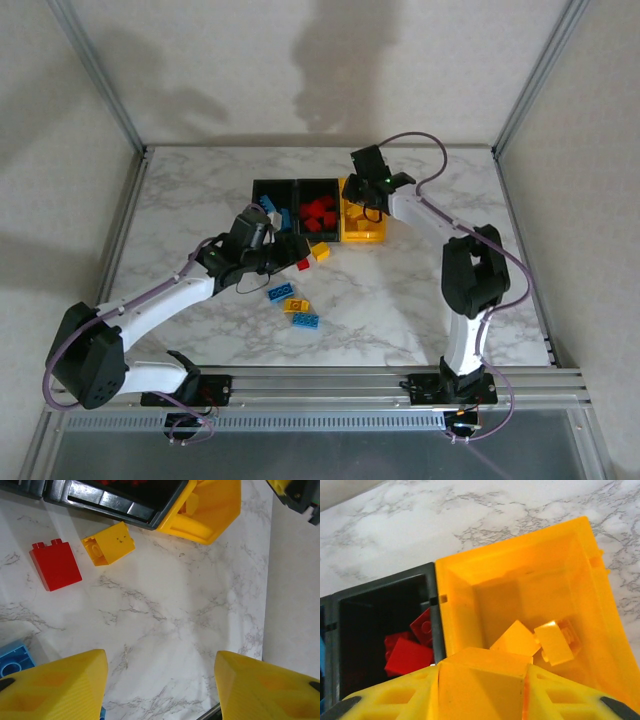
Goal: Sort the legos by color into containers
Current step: Place the lego in the container.
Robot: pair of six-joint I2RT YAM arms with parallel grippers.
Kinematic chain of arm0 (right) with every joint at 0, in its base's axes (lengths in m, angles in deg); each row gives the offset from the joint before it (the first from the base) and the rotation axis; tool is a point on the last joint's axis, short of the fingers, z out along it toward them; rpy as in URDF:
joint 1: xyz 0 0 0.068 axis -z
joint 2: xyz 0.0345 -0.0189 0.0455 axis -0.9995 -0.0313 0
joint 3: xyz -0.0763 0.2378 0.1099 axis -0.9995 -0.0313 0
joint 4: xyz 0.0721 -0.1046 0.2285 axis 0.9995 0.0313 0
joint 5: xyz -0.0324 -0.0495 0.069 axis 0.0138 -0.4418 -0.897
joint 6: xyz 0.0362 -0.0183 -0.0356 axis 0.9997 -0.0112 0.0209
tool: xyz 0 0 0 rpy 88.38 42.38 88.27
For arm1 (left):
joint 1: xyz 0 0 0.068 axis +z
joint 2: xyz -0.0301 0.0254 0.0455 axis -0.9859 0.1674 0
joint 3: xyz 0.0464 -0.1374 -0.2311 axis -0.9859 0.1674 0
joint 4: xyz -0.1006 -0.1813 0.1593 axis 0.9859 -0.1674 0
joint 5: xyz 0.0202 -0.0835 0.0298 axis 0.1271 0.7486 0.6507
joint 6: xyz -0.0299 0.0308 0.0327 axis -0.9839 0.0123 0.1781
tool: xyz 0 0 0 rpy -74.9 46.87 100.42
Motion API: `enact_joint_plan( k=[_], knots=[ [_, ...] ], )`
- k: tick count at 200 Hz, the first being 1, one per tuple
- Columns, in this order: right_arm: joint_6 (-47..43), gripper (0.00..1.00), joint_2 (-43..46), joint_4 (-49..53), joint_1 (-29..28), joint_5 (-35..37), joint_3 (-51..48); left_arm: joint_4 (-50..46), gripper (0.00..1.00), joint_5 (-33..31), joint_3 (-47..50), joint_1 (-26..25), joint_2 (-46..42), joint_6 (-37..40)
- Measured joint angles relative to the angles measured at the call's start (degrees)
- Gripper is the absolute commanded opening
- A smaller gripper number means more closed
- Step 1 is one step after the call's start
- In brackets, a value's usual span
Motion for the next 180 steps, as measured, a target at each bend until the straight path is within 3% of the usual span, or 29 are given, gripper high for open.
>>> enact_joint_plan(
  k=[82, 144, 180],
  knots=[
    [0.2, 0.44, -10.8, 1.5, 2.7, 0.0, 9.8, -0.2, 0.58, -0.4, 0.0, 0.0, -0.1, 0.0],
    [0.7, 0.55, -13.2, 2.2, 3.1, -0.2, 11.8, -0.4, 0.58, -1.1, 0.0, 0.0, -0.2, 0.0],
    [0.7, 0.55, -13.2, 2.2, 3.1, -0.2, 11.8, -0.5, 0.59, -1.4, 0.0, 0.0, -0.3, 0.0]
  ],
)
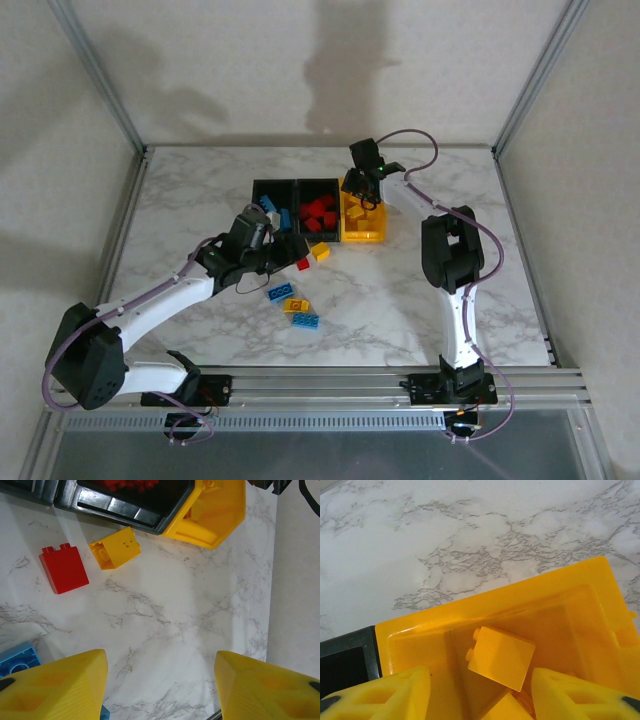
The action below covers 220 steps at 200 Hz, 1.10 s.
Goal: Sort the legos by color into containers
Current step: Place the lego in the container, then pick up the lego from the center of the table.
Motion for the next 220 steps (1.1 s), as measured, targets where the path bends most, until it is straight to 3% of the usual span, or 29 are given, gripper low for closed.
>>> enact_joint_plan(
  k=[41, 77, 99, 118, 167, 184, 220],
  knots=[
    [-0.2, 0.54, 6.3, -1.0, -0.5, -0.2, -5.7, -3.7, 0.59, -2.9, 0.0, 0.0, -2.2, 0.6],
    [-1.2, 0.55, 22.4, -3.9, -3.4, -1.3, -17.0, -7.7, 0.6, -6.4, 0.3, 0.0, -4.5, 0.9],
    [-2.4, 0.61, 31.9, -7.7, -6.6, -2.0, -25.7, -10.1, 0.69, -8.9, 1.0, 0.1, -4.7, 0.8],
    [-3.5, 0.62, 39.0, -10.1, -10.0, -3.4, -34.2, -11.7, 0.7, -10.7, 2.1, 0.0, -4.7, 0.8],
    [-6.1, 0.61, 53.1, -14.5, -13.4, -13.0, -53.0, -14.9, 0.71, -15.0, 2.7, -0.2, -3.7, -0.3],
    [-6.4, 0.61, 57.8, -15.6, -15.8, -16.0, -58.3, -15.2, 0.79, -16.3, 2.8, -0.9, -2.4, -1.5],
    [-5.7, 0.62, 65.3, -16.3, -20.3, -18.9, -65.7, -14.9, 0.82, -18.0, 3.8, -3.3, 0.8, -4.2]
  ],
)
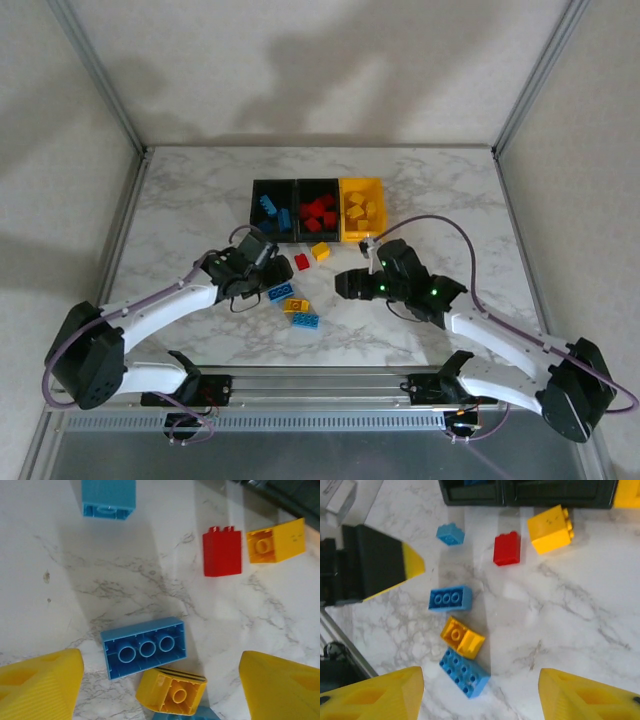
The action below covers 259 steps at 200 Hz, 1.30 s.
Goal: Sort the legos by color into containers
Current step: Pick up the lego from the center of the table.
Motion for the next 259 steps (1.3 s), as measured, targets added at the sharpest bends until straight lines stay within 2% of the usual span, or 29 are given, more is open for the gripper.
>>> enact_joint_plan(
  k=[44, 96, 113, 139, 159, 220, 259],
  knots=[
    [2.0, 0.62, 4.9, 0.0, -0.5, 0.2, -3.2, 0.0, 0.84, -1.7, 0.0, -2.9, 6.6, -2.0],
    [3.2, 0.6, 5.7, -0.6, -0.7, 0.3, -4.2, 0.2, 0.85, -2.8, -2.7, -5.3, 13.7, -2.7],
    [3.4, 0.6, 5.7, -0.9, -0.7, 0.2, -4.4, 0.5, 0.81, -3.1, -3.8, -5.8, 15.6, -2.7],
    [3.7, 0.59, 5.7, -1.2, -0.7, 0.2, -5.1, 0.8, 0.64, -3.2, -4.1, -6.0, 17.3, -2.4],
    [4.1, 0.59, 5.7, -1.3, -0.7, 0.1, -5.5, 0.9, 0.57, -3.7, -4.5, -6.0, 17.3, -2.2],
    [4.1, 0.59, 5.6, -2.8, -1.8, -1.8, -6.5, -1.3, 0.56, -5.2, -7.0, -5.6, 15.6, -1.1],
    [4.0, 0.58, 2.6, -5.5, -3.7, -2.1, -6.4, -2.4, 0.56, -5.8, -11.3, -2.6, 12.3, 1.3]
  ],
)
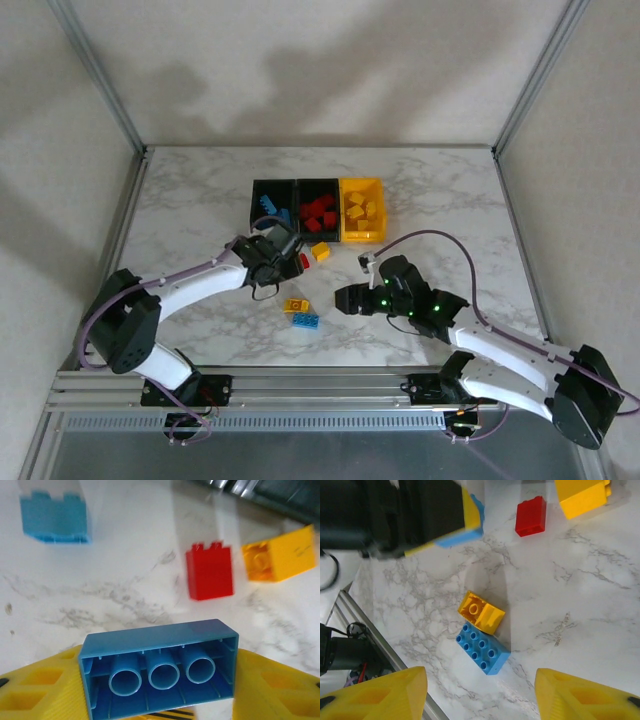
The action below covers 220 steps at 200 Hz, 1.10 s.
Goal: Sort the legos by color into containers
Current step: Pick up the lego from the center of the table, then place the lego in the container.
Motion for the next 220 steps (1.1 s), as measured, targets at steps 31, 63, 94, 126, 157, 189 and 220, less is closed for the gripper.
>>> enact_joint_plan(
  k=[31, 63, 94, 126, 157, 189, 220],
  knots=[
    [0.5, 0.59, -3.7, -1.4, -0.8, 0.6, 1.7, -0.5, 0.57, -0.1, -3.9, 3.4, -0.6, 2.0],
    [1.1, 0.59, -6.9, -3.0, -0.9, 3.2, 5.9, -0.9, 0.57, 0.3, -7.7, 7.7, -0.4, 4.2],
    [1.6, 0.58, -10.4, -4.3, -1.0, 5.2, 9.8, -1.2, 0.57, 0.3, -14.6, 10.6, 2.5, 6.4],
    [2.2, 0.58, -12.6, -5.1, -1.0, 6.3, 10.5, -1.0, 0.57, 0.3, -20.7, 12.9, 8.3, 8.0],
    [3.0, 0.58, -12.8, -5.2, -1.0, 6.7, 10.5, -1.1, 0.57, 0.3, -26.2, 15.3, 15.6, 8.7],
    [3.2, 0.58, -12.1, -5.1, -1.0, 6.9, 10.5, -1.2, 0.57, 0.4, -32.3, 16.6, 22.9, 9.0],
    [3.3, 0.58, -10.6, -5.1, -1.0, 8.1, 10.5, -1.3, 0.57, 0.4, -36.5, 16.8, 27.6, 9.0]
  ],
)
